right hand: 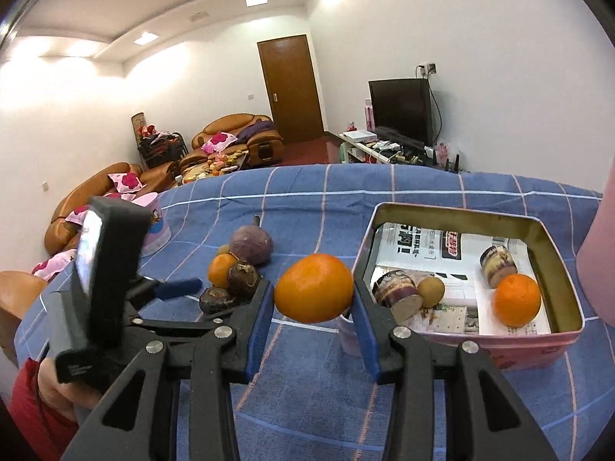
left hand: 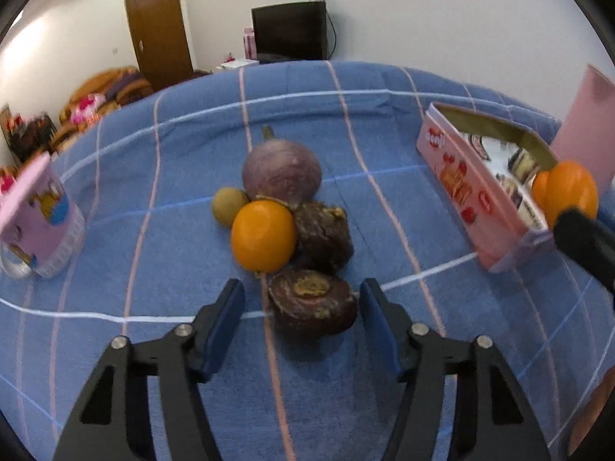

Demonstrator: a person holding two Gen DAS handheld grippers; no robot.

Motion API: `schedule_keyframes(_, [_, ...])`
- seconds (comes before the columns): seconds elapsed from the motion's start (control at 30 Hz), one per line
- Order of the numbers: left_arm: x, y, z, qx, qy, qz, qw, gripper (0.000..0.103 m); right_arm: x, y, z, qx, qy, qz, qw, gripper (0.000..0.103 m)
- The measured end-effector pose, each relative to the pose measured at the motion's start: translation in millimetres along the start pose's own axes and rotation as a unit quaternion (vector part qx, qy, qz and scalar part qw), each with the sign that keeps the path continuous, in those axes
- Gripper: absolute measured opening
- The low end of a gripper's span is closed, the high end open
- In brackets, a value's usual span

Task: Organize fruits
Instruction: 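Grasp the orange with the right tool while the left tool approaches a dark brown round cake, then grasp the dark brown round cake with the left tool while the right tool lifts the orange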

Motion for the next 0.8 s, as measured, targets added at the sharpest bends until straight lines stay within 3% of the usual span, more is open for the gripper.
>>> schedule_keyframes(0.07, [1,5,2,-0.005,-0.002,0.015,0.9999,0.055,1,2,0,0.001,0.0,0.0,1.0,0.043])
schedule_keyframes(0.1, [2,6,3,-0.012,-0.002,0.018,0.9998,0.045,1,5,-2,0.003,0.0,0.001,1.0,0.043])
schedule_keyframes(0.13, [2,5,5,-0.023,-0.004,0.016,0.9996,0.043,2,6,-2,0.004,0.0,0.002,1.0,0.043])
schedule_keyframes(0.33, [1,11,16,-0.013,-0.03,0.022,0.9992,0.042,0,6,-2,0.0,0.0,0.001,1.0,0.043])
schedule_keyframes(0.5, [12,35,48,-0.03,-0.111,0.082,0.99,0.042,1,4,0,-0.001,-0.006,0.0,1.0,0.043])
schedule_keyframes(0.63, [14,53,60,0.008,-0.164,0.121,0.979,0.042,5,2,7,-0.026,-0.021,0.014,0.999,0.043])
schedule_keyframes(0.8, [13,60,67,0.039,-0.192,0.134,0.9714,0.042,9,-7,15,-0.061,-0.043,0.038,0.996,0.043])
Point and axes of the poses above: each gripper's, at about its wrist camera, not at the fingertips, and z roughly against the way its jaws point, y to its left, x to its top, the point moved 3 cm from there along -z, roughly the way its jaws point, and after that the axes turned 13 degrees about z, right-handed, at the moved point
